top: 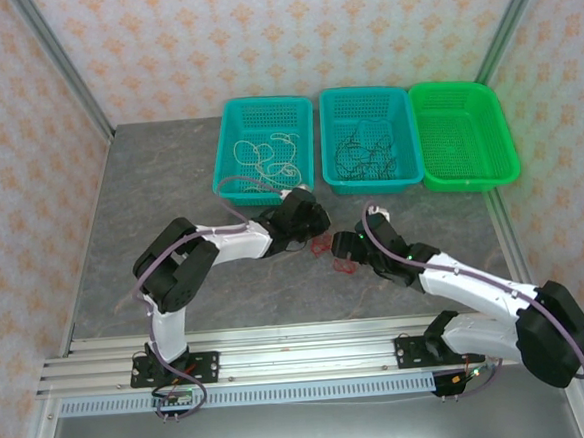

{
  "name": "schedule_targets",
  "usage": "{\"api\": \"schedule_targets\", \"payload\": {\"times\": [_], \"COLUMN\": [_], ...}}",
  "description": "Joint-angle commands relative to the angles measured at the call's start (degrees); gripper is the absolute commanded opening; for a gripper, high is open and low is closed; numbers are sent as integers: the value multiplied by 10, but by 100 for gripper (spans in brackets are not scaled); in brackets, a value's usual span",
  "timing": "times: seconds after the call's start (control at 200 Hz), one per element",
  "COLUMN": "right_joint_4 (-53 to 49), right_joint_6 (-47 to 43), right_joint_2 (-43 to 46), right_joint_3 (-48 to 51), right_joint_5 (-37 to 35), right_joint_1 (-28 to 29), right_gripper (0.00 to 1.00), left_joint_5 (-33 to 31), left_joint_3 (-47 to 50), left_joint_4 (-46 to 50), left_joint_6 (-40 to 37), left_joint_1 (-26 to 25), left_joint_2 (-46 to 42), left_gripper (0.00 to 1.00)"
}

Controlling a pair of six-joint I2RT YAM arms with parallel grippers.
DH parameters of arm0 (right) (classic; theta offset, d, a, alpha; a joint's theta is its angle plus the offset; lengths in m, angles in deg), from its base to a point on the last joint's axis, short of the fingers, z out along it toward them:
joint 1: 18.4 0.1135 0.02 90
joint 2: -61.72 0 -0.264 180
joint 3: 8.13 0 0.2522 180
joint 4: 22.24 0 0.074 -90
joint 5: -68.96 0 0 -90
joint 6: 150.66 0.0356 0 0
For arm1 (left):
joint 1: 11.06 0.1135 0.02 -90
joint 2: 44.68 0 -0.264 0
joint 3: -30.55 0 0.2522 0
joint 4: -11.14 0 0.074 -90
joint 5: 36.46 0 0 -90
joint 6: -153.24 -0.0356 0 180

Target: Untangle the cables

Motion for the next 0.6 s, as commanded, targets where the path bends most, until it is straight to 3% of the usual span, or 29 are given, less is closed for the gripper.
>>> {"api": "schedule_targets", "payload": {"times": [0.0, 0.195, 0.35, 0.42, 0.596], "right_joint_4": [32, 142, 260, 288, 291], "right_joint_6": [-10, -50, -76, -78, -35], "right_joint_2": [10, -41, -135, -191, -305], "right_joint_3": [17, 28, 19, 2, -32], "right_joint_5": [-15, 30, 9, -9, -25], "right_joint_1": [-3, -2, -2, -2, -2], "right_gripper": [90, 90, 86, 75, 27], "left_joint_5": [12, 28, 21, 18, -28], "left_joint_3": [-1, 21, 28, 34, 35], "left_joint_4": [-28, -31, -2, 7, 89], "left_joint_6": [4, 11, 5, 4, -45], "left_joint_1": [-4, -7, -17, -20, -20], "left_joint_2": [-31, -114, -189, -226, -354], "left_gripper": [0, 0, 0, 0, 0]}}
